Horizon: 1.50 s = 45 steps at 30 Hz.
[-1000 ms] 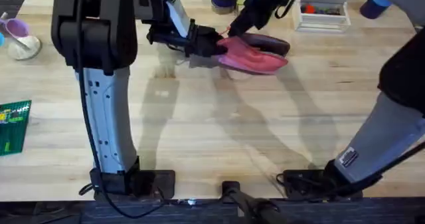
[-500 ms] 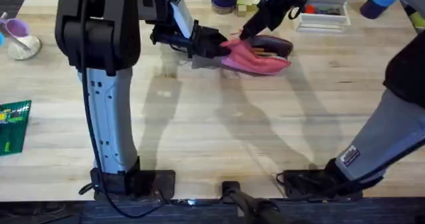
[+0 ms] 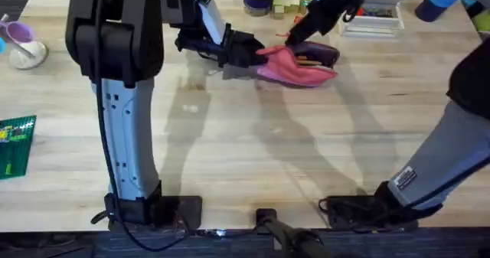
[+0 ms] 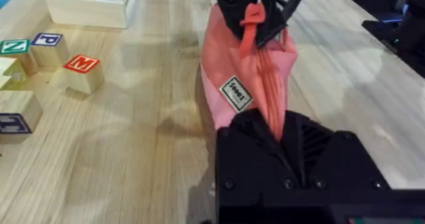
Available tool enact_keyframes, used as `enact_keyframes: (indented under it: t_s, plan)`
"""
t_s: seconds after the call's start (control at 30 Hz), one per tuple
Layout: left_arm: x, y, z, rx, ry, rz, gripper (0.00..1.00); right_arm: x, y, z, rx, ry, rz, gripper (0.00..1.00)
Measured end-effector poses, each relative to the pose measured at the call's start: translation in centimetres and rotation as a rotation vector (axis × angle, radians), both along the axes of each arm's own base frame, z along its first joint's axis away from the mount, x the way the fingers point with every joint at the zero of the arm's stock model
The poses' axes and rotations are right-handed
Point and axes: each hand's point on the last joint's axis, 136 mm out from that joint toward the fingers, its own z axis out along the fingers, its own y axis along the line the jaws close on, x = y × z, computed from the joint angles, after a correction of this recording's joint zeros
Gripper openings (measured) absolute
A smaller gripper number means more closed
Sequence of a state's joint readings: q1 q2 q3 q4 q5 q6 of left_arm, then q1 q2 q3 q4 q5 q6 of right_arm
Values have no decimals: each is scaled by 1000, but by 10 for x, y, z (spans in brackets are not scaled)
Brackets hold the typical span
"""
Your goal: Unzip the bag, pick up the pens from the table one at a time and place them inside, then zip the bag closed.
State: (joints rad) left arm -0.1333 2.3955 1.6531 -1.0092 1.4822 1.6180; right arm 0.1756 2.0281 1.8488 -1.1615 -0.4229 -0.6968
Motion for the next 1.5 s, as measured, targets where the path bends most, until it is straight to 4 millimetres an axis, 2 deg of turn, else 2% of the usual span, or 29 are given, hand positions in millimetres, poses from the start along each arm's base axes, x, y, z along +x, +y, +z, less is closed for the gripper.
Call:
enact_keyframes:
  t_s: [0.03, 0.07, 0.13, 0.2, 0.3, 0.5, 0.67, 1.03, 1.13, 1.2, 1.23, 1.33, 1.37, 1.5]
  plan:
    - [0, 0, 0, 0, 0, -1, 43, 0, -5, 0, -3, 7, -11, 34]
    - [1, 1, 0, 1, -2, 3, 43, -4, -33, 3, -42, 32, -61, 34]
    - [3, 6, -1, 3, 0, 15, 43, -4, -64, 6, -98, 30, -118, 34]
    - [6, 12, 0, 2, 0, 29, 43, -2, -85, 8, -125, 24, -161, 34]
    - [7, 14, -1, 7, 0, 34, 43, -3, -99, 5, -177, 27, -175, 33]
    - [15, 33, -6, 27, 5, 75, 43, -6, -141, 9, -307, 10, -220, 31]
    - [17, 37, -7, 32, 4, 85, 43, -7, -149, 8, -339, 8, -218, 31]
    - [17, 37, -7, 32, 5, 85, 43, -8, -145, 8, -323, -3, -168, 41]
    - [17, 37, -7, 32, 4, 85, 43, -8, -143, 9, -309, -7, -150, 312]
    - [17, 37, -7, 32, 4, 85, 43, -11, -140, 9, -306, 6, -143, 391]
    - [17, 37, -7, 32, 4, 85, 44, -13, -139, 8, -304, 14, -138, 470]
    - [17, 37, -7, 33, 5, 85, 44, -16, -131, 8, -301, 21, -117, 884]
    - [17, 37, -7, 32, 5, 85, 44, -17, -128, 8, -301, 23, -104, 963]
    - [17, 37, -7, 33, 5, 85, 44, -28, -111, 8, -302, 55, -56, 993]
